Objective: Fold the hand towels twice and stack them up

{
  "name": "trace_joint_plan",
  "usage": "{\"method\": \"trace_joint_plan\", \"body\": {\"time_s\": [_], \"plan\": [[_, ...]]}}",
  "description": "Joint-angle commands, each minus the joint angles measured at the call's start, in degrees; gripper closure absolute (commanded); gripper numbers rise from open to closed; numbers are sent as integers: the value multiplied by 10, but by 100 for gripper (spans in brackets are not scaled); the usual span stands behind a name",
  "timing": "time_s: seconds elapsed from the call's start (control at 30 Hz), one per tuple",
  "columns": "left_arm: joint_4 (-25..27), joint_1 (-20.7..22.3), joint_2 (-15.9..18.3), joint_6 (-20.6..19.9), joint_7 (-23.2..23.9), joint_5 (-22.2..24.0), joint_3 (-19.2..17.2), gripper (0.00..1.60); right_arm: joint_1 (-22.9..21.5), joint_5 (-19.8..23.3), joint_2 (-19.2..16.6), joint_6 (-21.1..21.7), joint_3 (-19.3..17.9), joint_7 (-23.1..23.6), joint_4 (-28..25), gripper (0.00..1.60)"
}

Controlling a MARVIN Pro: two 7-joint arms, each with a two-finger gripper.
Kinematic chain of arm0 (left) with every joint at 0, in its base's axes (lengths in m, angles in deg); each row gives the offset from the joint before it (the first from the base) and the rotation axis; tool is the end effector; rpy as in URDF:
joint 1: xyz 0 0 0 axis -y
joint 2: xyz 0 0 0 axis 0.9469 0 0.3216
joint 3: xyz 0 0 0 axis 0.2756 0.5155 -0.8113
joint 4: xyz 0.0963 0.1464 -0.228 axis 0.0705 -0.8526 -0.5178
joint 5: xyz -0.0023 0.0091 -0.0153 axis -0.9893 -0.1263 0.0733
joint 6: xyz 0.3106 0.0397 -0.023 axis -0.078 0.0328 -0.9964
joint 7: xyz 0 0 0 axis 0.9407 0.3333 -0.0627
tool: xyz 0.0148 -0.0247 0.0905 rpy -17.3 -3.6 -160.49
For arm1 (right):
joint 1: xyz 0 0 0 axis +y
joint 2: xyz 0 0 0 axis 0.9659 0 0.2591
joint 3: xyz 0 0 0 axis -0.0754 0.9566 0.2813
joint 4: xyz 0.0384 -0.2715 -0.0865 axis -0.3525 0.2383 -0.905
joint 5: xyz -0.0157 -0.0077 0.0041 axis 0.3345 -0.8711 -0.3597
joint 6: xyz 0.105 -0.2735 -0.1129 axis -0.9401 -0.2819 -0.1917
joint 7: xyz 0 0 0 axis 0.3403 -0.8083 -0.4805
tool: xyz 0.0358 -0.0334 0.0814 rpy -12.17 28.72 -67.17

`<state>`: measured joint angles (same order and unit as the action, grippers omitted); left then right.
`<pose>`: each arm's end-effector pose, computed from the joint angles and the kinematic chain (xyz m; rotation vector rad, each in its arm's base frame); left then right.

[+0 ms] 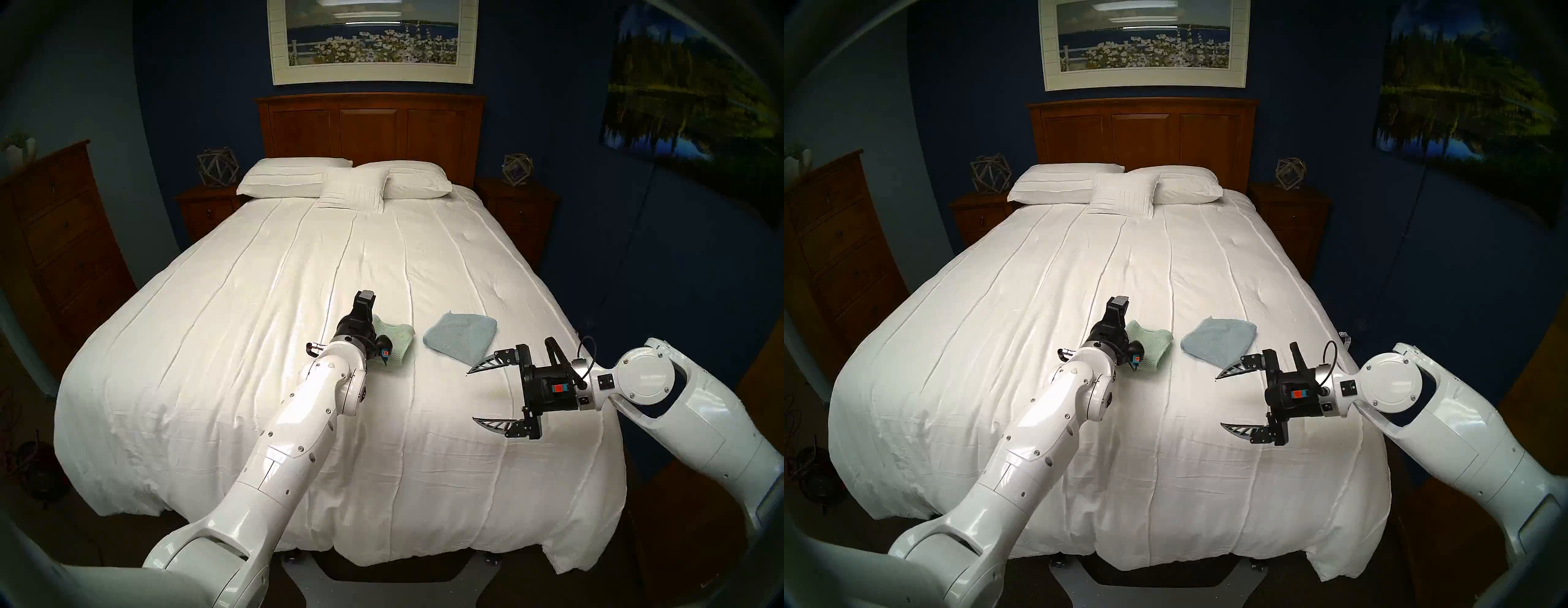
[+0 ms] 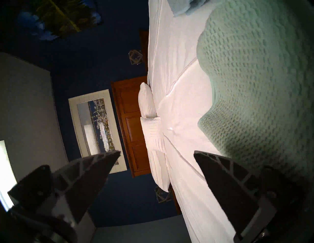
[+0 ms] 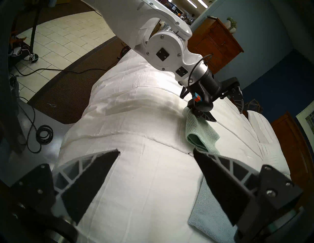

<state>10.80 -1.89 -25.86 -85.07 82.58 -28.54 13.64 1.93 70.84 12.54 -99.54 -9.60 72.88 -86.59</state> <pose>0.4934 -0.0875 -0.2827 -1.0298 1.4424 -1.1760 0.3725 -0.0583 -0.2130 -1.3773 -2.1766 -1.4515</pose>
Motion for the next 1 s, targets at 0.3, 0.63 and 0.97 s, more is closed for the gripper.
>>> {"method": "trace_joint_plan", "body": {"time_s": [0.3,0.63,0.97], "plan": [[134,-112,36,30,-49,44,-23,0,-4,1,1,-1,-3,-1,-4,0],[209,-195,64,48,-53,60,-33,0,-12,-9,8,-6,-1,-1,-7,0],[280,-270,86,68,-49,75,-9,0,-48,-48,43,-10,3,-3,-12,0]]}}
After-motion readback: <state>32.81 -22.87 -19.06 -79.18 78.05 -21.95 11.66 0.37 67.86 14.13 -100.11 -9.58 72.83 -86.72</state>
